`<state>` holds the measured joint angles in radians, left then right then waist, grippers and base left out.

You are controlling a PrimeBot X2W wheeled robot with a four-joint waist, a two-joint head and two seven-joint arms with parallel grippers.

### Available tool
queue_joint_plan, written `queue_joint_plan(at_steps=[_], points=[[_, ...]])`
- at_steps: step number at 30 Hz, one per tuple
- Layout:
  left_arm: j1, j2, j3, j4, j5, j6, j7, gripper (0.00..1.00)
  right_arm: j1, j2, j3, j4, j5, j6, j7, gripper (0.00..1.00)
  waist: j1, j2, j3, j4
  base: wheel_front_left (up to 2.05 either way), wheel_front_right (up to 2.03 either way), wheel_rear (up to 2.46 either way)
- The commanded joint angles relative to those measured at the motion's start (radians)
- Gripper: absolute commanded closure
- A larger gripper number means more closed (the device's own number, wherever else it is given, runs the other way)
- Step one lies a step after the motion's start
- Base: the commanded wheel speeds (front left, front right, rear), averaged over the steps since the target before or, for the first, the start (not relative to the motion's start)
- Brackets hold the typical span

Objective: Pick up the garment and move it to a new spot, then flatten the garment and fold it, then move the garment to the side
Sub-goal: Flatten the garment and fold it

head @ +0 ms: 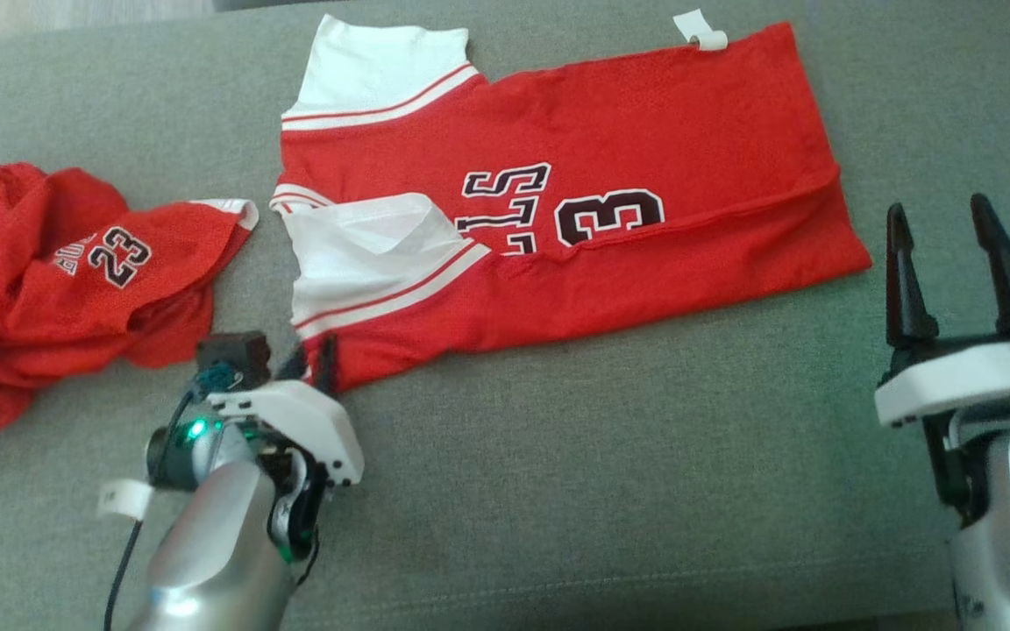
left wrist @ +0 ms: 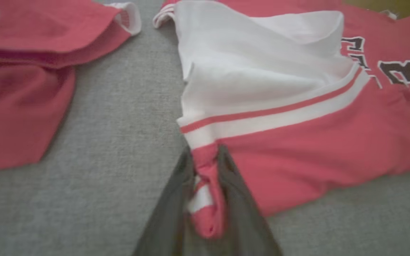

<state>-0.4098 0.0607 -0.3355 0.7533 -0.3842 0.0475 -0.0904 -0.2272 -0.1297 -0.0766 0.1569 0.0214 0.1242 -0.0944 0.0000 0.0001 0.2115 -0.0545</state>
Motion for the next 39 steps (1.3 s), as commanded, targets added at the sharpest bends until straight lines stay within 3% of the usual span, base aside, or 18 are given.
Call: queue_joint_plan(at_steps=[1,12,16,23,32,33,34,39], points=[[-0.023,0.008,0.014,0.004,0.003,-0.007,-0.011,1.00,-0.047,-0.015,0.010,-0.018,-0.007,0.007,0.019,0.00,0.0000,-0.0001,0.009,0.004,0.00,0.00,0.00],[-0.075,0.013,0.009,-0.103,0.028,-0.008,-0.147,1.00,-0.139,-0.001,-0.028,0.157,0.062,0.007,0.160,0.00,0.0000,-0.0001,0.046,0.049,0.00,0.00,0.00],[-0.075,0.009,-0.002,-0.166,0.031,-0.012,-0.158,1.00,-0.192,-0.016,-0.033,0.263,0.069,0.007,0.213,0.00,0.0000,-0.0001,0.064,0.069,0.00,0.00,0.00],[-0.062,0.006,-0.027,-0.231,0.038,-0.012,-0.161,1.00,-0.282,-0.020,-0.142,0.420,0.033,0.007,0.299,0.00,0.0000,-0.0001,0.082,0.094,0.00,0.00,0.00],[-0.053,0.020,-0.035,-0.263,0.035,-0.004,-0.153,1.00,-0.341,-0.021,-0.115,0.523,0.052,0.007,0.361,0.00,0.0000,-0.0001,0.097,0.095,0.00,0.00,0.00],[-0.053,0.022,-0.034,-0.265,0.035,-0.002,-0.153,1.00,-0.344,-0.021,-0.105,0.530,0.062,0.007,0.370,0.28,0.0000,-0.0001,0.097,0.094,0.00,0.00,0.00],[-0.053,0.024,-0.034,-0.265,0.034,-0.001,-0.152,1.00,-0.346,-0.023,-0.096,0.535,0.072,0.007,0.373,1.00,0.0000,-0.0001,0.096,0.092,0.00,0.00,0.00],[-0.048,0.035,-0.032,-0.261,0.030,0.005,-0.149,1.00,-0.342,-0.048,-0.068,0.555,0.104,0.007,0.373,1.00,0.0000,-0.0001,0.076,0.081,0.00,0.00,0.00]])
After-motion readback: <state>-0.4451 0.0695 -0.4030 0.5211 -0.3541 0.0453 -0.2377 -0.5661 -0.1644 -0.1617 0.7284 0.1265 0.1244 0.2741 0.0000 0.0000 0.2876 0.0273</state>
